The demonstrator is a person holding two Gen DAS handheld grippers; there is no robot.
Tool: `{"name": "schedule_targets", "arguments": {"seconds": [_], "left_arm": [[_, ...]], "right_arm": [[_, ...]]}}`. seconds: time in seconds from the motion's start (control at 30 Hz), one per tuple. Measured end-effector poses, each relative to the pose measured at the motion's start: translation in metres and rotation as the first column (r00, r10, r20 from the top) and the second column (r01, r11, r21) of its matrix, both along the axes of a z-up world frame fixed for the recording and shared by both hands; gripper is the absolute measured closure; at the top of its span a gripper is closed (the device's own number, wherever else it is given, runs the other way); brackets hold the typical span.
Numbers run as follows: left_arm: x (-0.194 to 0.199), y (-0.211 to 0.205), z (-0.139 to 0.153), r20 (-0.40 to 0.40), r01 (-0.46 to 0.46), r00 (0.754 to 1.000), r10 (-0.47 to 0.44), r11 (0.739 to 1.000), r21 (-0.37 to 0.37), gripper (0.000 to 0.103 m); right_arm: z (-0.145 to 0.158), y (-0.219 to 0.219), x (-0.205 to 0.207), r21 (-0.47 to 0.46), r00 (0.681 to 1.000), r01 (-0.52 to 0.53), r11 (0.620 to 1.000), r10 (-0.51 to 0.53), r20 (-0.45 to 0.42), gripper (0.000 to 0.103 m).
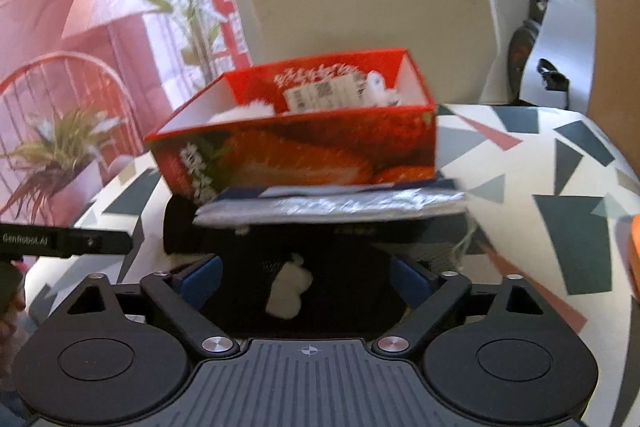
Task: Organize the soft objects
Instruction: 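Move the right tool back to the pile and reach the black glove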
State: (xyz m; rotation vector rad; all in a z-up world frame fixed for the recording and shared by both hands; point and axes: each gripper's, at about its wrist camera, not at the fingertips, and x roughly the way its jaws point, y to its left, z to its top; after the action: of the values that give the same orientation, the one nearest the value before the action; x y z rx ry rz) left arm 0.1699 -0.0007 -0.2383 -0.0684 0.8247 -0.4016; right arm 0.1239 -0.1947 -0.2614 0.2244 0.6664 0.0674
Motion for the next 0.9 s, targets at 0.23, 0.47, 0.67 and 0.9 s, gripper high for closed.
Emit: {"name": "schedule_targets", "arguments": {"seconds": [0.23,0.47,0.67,0.9], "left_arm": [[0.001,0.001,-0.015,-0.062,0.012,0.998,-0.014,1.0,-0.028,0.018],[0.01,0.008,-0.015,-0.063,-0.014,0.998,0.01,0.998,-0.062,0.022],[0.037,0.011,-0.016,-0.069,-0.051,0.997,0.046,0.996,-0.073,0.023],[0.069,0.006,-0.026,-0.09,-0.033,0.996,0.019,0.987,-0.158,0.023]], "right_arm": [[-0.015,0.003,0.005,-0.006,0.999,0.001,1.0,-0.002,-0.054,0.025],[-0.024,0.006,0.021,-0.039,0.996,-0.042,0.998,0.039,-0.079,0.032],[-0.029,0.015,0.042,-0.012,0.992,-0.102,0.995,0.101,-0.078,0.037],[-0.036,0.025,0.055,-0.024,0.986,-0.139,0.99,0.136,-0.096,0.066]]}}
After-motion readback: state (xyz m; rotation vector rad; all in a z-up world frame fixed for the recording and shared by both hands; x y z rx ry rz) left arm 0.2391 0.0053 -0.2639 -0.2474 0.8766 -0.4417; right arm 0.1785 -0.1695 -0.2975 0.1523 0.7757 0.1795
